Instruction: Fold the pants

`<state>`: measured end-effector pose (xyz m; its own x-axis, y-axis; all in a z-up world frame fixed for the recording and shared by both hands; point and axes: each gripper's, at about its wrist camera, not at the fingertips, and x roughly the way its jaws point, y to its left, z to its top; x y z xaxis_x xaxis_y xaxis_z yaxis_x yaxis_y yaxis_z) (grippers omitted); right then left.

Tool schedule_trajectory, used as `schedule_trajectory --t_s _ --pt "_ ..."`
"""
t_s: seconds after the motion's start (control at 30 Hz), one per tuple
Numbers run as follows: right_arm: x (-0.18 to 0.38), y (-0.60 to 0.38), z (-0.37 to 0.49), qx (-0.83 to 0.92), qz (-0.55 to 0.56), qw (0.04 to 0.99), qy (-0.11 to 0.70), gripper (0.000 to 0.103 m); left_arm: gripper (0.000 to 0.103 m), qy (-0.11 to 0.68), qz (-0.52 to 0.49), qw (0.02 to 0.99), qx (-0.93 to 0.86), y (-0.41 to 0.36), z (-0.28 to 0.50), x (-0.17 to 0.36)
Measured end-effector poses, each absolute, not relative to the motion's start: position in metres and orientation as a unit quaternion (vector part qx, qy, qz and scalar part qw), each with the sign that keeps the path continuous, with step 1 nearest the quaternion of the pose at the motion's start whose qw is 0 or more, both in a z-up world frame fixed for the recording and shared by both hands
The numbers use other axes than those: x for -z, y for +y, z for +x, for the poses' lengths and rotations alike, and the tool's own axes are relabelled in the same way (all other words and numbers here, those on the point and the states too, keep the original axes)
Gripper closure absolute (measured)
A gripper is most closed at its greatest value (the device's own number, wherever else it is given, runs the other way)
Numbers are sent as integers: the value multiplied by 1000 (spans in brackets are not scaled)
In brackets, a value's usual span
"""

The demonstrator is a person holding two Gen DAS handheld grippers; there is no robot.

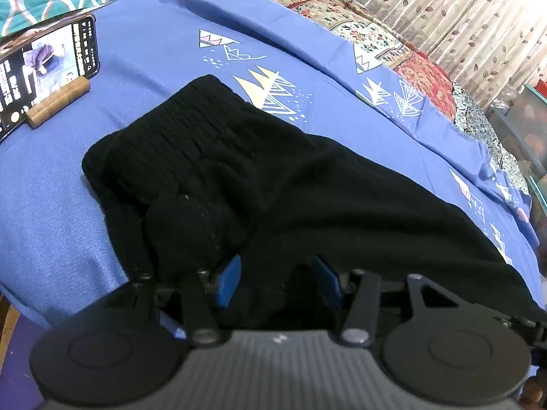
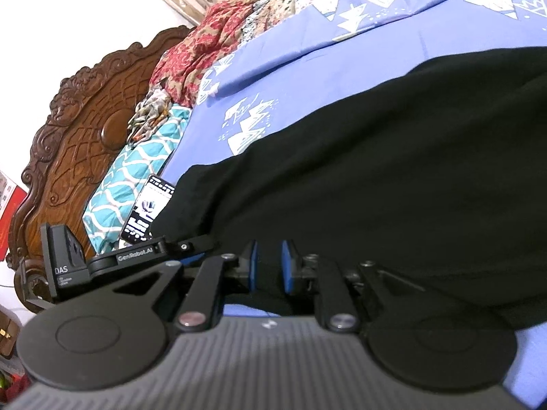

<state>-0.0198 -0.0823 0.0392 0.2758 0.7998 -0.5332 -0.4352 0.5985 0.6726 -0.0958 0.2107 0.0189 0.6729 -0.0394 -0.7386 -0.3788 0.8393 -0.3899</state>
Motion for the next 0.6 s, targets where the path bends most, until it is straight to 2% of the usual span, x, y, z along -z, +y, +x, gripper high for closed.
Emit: schedule_trajectory --t_s 0.6 --pt "-41 -106 -24 -375 235 782 440 83 54 400 -255 874 -103 209 -91 -21"
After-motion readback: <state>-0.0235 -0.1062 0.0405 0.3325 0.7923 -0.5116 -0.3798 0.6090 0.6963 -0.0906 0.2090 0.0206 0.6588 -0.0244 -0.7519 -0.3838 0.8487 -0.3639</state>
